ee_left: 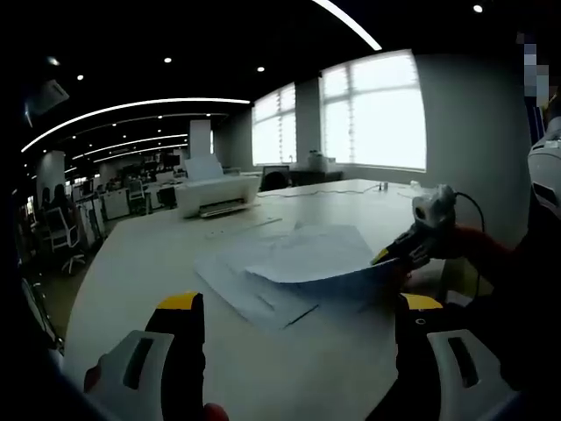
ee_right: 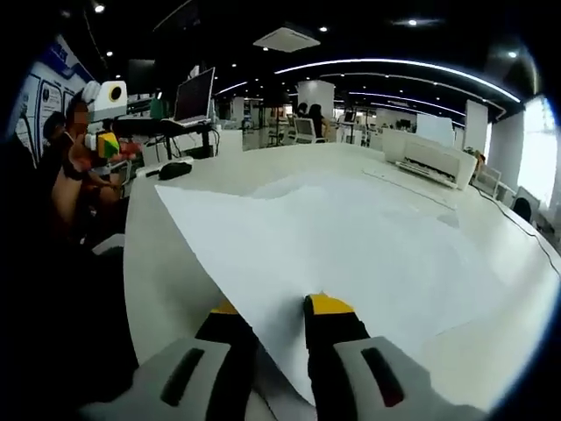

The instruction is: Organize the stack of printing papers by aligning and flattening the scattered papers on the table

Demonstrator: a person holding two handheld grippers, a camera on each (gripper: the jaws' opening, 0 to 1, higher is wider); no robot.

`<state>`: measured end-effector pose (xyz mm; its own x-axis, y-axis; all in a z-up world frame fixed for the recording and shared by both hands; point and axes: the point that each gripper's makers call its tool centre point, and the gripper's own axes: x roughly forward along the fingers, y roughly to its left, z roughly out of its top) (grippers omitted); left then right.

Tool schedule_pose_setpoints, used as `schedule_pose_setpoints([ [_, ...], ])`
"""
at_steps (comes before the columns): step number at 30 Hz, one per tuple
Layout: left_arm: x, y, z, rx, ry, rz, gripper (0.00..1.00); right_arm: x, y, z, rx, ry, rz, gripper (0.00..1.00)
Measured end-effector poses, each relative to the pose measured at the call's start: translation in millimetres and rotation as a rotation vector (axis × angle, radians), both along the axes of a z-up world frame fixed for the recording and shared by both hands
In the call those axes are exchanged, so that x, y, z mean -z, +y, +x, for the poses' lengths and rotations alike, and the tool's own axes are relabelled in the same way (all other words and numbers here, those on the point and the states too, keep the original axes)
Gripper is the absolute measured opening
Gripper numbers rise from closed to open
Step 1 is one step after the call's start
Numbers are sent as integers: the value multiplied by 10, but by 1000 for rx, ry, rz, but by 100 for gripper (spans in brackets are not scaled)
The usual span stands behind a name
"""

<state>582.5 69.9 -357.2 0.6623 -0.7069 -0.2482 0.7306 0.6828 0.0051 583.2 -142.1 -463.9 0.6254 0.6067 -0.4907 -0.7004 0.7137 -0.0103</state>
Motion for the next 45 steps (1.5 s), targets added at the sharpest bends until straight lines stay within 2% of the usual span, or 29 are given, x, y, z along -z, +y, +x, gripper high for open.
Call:
schedule_pose_setpoints([
  [5, -9, 1, -1, 1, -5, -1, 92, -59, -4, 13, 3, -24, 2, 12],
  [7, -13, -3, -3, 3, -5, -3, 92, -89, -9, 25, 5, -39, 9, 7],
  [18, -18, -8, -4, 6, -8, -4, 92, -241, -58, 78, 22, -84, 28, 2],
  [34, -43, -12, -6, 11, -20, -4, 91, -351, -81, 75, 36, -109, 44, 0],
  [45, -64, -16, -7, 17, -26, -9, 91, -462, -103, 68, 33, -150, 11, 0],
])
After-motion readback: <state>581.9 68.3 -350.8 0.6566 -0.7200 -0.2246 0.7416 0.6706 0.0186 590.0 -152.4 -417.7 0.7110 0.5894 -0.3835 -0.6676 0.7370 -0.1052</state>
